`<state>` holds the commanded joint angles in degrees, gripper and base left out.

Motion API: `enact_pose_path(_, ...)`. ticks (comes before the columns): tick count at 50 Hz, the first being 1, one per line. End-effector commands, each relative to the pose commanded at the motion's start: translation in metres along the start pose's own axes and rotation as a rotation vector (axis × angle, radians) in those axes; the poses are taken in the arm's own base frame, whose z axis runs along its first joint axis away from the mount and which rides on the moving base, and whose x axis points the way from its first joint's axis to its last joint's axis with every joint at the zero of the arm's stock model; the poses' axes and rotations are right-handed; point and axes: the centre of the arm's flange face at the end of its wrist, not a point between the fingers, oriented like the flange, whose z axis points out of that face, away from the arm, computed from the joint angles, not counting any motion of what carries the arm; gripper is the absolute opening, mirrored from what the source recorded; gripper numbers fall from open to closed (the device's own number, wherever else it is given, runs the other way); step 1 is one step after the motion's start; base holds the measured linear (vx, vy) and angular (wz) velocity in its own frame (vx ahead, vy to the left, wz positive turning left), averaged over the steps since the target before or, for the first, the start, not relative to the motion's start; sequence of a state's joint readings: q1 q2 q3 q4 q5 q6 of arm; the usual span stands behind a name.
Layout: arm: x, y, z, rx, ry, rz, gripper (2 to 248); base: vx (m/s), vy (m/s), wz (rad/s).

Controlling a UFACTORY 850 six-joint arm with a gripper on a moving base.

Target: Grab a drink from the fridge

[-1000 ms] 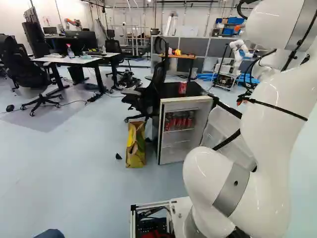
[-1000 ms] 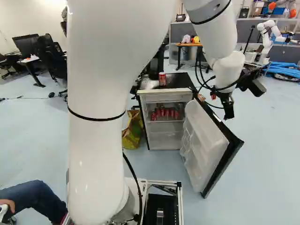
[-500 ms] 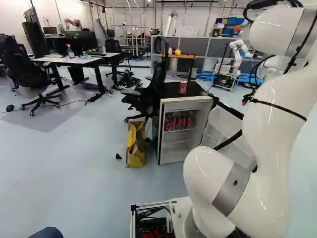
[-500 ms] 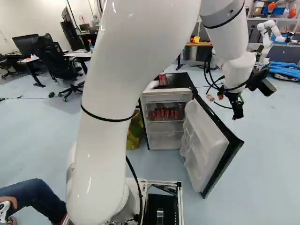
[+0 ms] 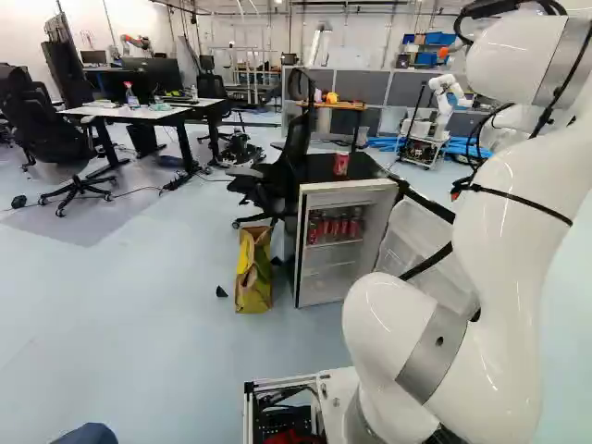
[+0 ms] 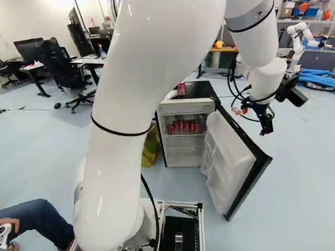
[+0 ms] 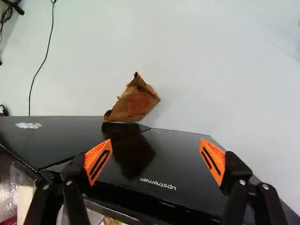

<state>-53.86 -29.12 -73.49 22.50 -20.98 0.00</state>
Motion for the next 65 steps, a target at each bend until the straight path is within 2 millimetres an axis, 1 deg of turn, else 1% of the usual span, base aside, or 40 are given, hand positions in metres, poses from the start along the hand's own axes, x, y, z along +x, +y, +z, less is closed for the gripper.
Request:
enact_pose_path(18, -0.003, 0.005, 0.024, -0.012, -0.030, 0.005, 247, 0.000, 0.000, 0.000)
enact_pose_path(36, -0.005, 0.007, 0.022, -0.015, -0.033, 0.003, 247, 0.000, 0.000, 0.000)
enact_pose_path(65, -0.024, 0.019, 0.010, -0.034, -0.051, -0.009, 247, 0.000, 0.000, 0.000)
